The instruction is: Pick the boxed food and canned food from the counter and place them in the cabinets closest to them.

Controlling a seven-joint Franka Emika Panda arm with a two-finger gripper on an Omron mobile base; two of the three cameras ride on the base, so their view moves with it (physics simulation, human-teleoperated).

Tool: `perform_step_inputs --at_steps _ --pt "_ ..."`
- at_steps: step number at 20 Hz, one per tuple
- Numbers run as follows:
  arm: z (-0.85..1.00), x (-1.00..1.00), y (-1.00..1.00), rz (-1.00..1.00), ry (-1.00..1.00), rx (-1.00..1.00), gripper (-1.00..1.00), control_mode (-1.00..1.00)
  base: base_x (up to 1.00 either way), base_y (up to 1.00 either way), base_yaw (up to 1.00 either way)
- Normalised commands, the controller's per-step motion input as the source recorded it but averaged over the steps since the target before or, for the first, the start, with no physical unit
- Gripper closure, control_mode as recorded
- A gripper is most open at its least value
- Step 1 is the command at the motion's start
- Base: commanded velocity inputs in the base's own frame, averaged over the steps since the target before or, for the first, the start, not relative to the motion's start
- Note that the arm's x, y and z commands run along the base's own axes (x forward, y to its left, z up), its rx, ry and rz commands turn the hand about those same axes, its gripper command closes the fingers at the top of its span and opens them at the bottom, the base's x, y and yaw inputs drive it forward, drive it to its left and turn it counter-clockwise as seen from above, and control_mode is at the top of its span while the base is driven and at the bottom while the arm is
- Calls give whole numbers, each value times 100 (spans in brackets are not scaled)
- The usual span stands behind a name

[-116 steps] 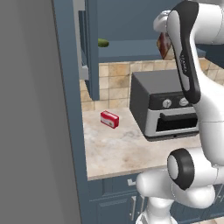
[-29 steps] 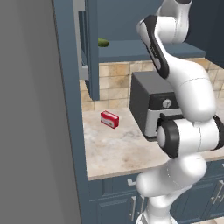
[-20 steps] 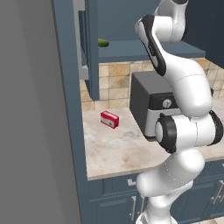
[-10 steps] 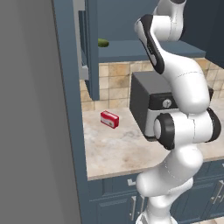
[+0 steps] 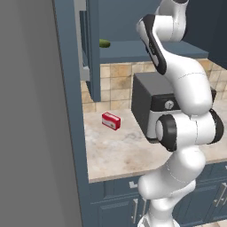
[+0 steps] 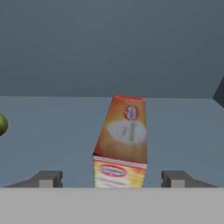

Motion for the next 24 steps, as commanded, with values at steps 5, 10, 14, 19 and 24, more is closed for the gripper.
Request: perform_step_inputs --at_steps 5,10,14,19,24 --pt "9 -8 -6 0 0 2 -100 -100 0 0 0" --pt "12 -44 -11 0 -3 3 -100 -100 0 0 0" --pt "3 -70 -11 0 -4 3 -100 -100 0 0 0" --pt "-10 -96 -4 0 -8 0 -100 -100 0 0 0" --pt "-34 -100 0 0 -9 0 -100 -100 0 0 0"
